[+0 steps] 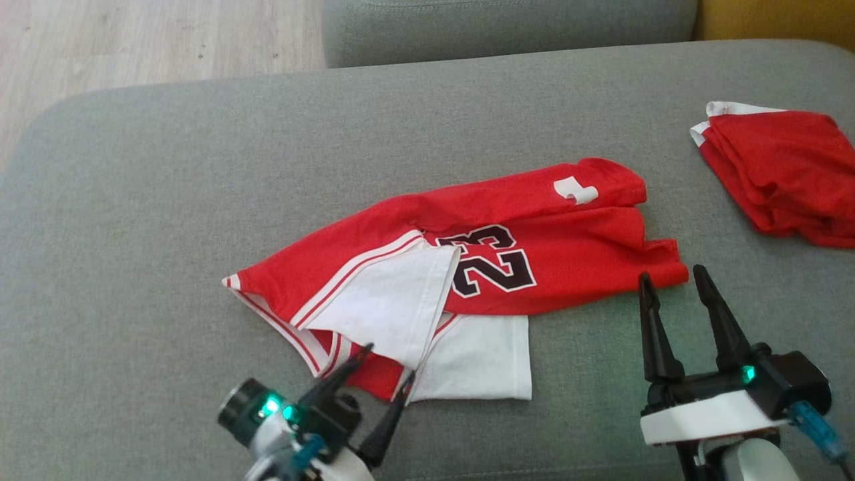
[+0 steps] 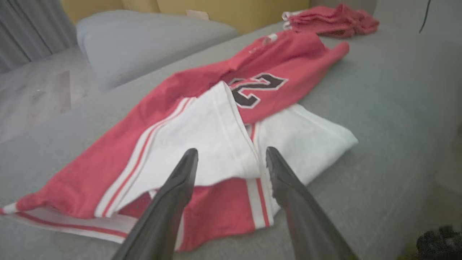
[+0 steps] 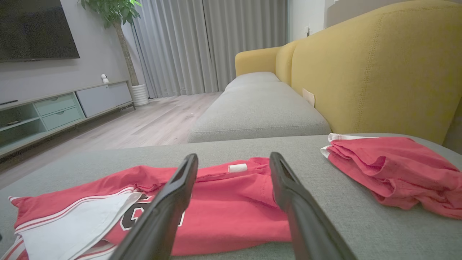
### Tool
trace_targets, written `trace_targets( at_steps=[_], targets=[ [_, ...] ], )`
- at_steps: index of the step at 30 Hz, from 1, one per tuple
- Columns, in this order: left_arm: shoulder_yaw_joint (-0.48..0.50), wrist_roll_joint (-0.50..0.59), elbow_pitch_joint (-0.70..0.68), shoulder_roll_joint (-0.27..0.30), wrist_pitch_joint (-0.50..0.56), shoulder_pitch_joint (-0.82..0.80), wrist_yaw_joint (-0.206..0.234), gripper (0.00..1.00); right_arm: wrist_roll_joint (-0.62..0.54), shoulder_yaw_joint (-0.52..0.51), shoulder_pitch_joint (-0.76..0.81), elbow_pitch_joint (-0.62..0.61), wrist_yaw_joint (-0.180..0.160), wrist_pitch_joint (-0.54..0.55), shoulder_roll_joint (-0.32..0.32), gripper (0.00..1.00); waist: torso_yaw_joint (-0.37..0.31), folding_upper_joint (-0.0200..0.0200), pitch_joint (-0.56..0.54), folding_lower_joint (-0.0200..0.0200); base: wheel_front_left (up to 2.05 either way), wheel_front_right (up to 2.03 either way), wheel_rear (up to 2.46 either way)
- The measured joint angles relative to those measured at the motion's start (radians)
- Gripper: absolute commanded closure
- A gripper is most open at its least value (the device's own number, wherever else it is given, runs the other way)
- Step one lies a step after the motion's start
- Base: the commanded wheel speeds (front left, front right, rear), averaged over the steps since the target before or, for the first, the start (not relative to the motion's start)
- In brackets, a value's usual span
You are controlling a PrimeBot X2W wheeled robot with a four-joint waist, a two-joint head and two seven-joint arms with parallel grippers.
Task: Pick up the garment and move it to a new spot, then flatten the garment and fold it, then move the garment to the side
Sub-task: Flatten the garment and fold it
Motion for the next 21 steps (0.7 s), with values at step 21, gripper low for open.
trace_targets(
  at_steps=[21],
  targets=[
    [-0.113, 0.173, 0.301, -0.05, 0.0, -0.129, 0.052, 0.0, 0.0, 0.007, -0.015, 0.007, 0.0, 0.0, 0.0, 0.0, -0.038, 0.0, 0.007, 0.0, 0.0, 0.0, 0.0]
  ],
)
